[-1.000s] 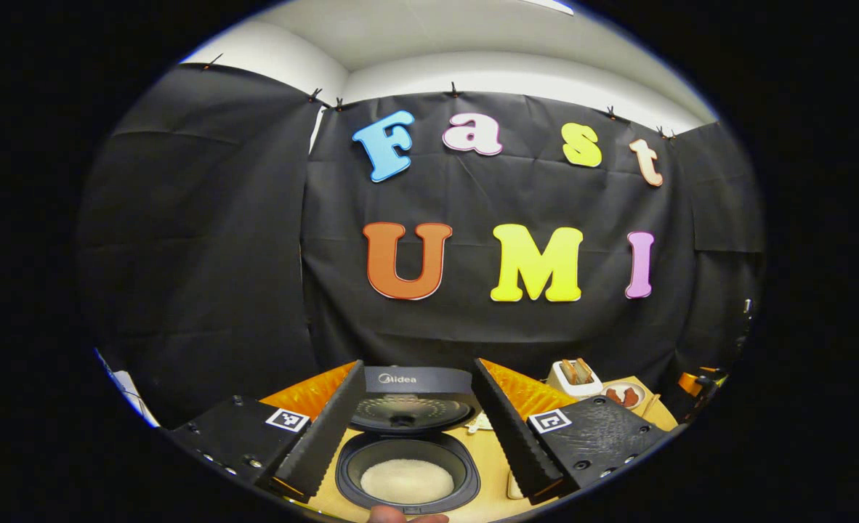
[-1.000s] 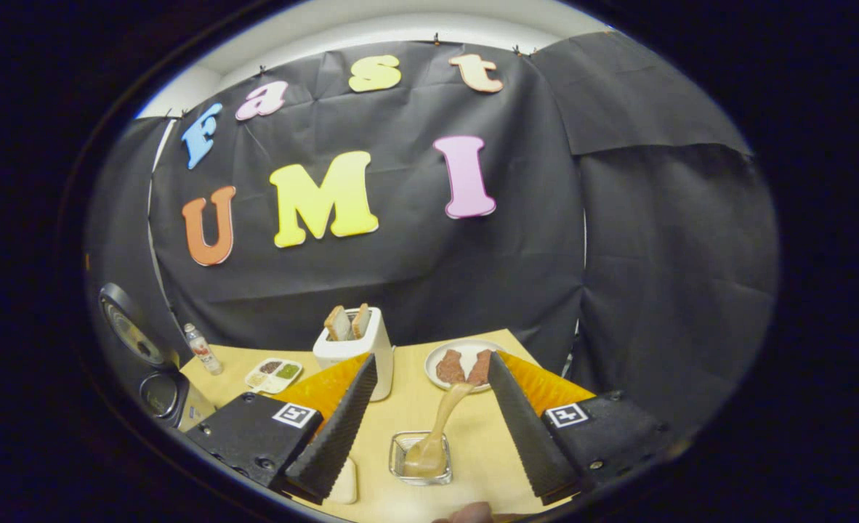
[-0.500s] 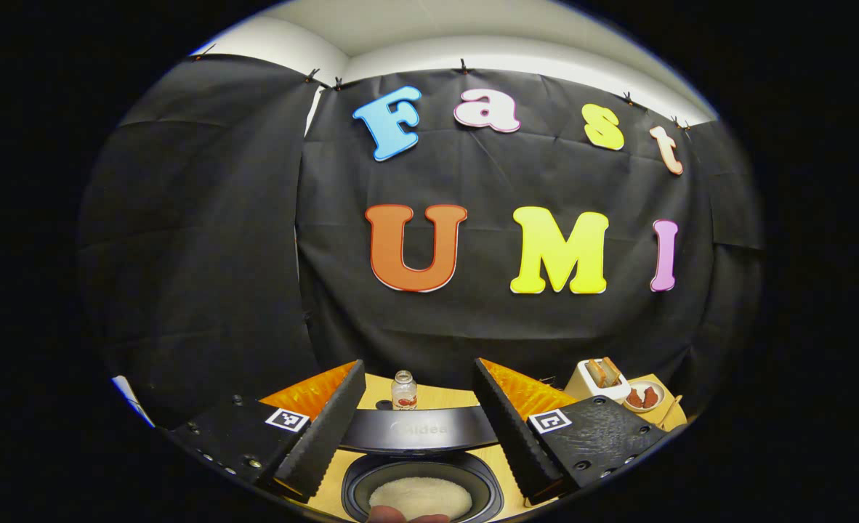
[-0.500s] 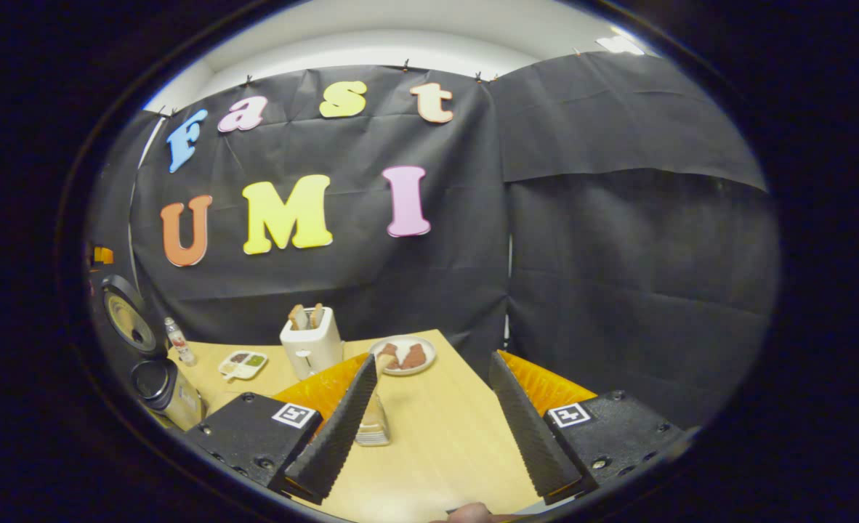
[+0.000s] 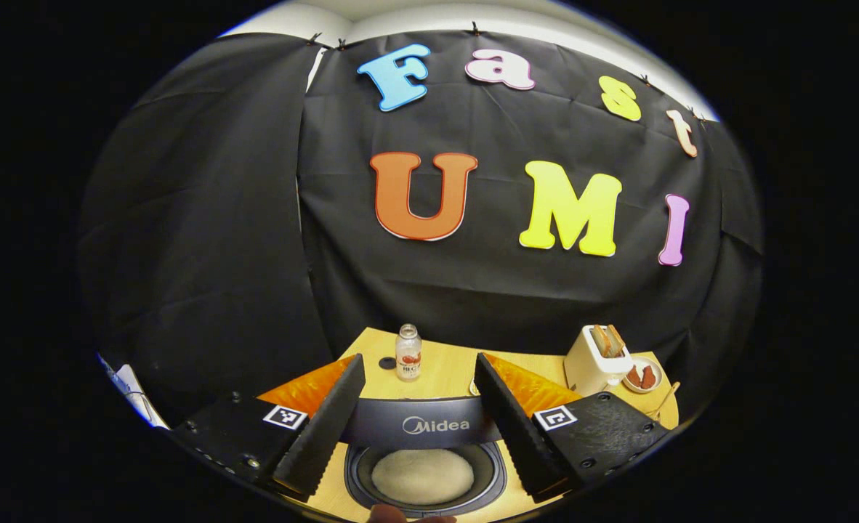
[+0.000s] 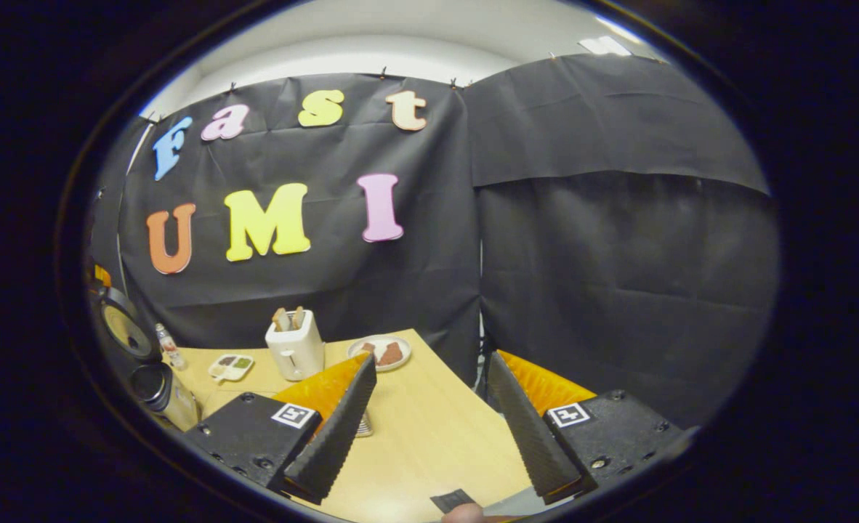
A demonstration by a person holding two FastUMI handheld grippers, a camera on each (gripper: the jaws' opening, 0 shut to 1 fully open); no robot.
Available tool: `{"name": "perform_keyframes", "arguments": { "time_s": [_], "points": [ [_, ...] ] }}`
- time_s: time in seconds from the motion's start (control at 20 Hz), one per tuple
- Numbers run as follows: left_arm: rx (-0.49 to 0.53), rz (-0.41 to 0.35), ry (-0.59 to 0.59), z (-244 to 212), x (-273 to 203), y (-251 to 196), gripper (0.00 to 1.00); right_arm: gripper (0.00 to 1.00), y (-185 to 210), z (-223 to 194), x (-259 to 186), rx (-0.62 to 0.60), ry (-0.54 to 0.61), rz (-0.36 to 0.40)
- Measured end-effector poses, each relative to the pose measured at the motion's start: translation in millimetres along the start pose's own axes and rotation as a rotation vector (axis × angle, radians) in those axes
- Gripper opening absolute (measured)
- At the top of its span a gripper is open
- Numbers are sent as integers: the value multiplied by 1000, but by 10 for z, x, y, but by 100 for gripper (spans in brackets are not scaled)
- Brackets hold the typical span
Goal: Close the left gripper, press the button to open the rice cooker; take a wooden spoon from the chopstick holder with the right hand, scoop a spoonful of rice and pour it into the rice cooker, then put the wooden spoon back into the chopstick holder.
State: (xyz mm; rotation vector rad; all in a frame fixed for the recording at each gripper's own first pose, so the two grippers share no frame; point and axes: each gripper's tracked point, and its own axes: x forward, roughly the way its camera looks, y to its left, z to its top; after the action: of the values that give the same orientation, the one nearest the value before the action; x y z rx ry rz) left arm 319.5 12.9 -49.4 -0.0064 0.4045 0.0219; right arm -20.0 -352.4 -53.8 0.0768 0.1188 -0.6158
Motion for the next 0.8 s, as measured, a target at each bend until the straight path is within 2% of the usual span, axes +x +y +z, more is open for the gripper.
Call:
{"name": "perform_keyframes", "arguments": {
  "time_s": [0.15, 0.4, 0.8],
  "points": [
    [-9, -13, 82, -290, -207, -32, 98, 100, 353, 160, 87, -21, -16, 82],
    [5, -72, 250, -1090, -444, -172, 98, 100, 874, 310, 203, -42, -16, 202],
    [-59, -42, 432, -1940, -495, -209, 98, 100, 1402, 234, 261, -174, 9, 352]
  ]
}}
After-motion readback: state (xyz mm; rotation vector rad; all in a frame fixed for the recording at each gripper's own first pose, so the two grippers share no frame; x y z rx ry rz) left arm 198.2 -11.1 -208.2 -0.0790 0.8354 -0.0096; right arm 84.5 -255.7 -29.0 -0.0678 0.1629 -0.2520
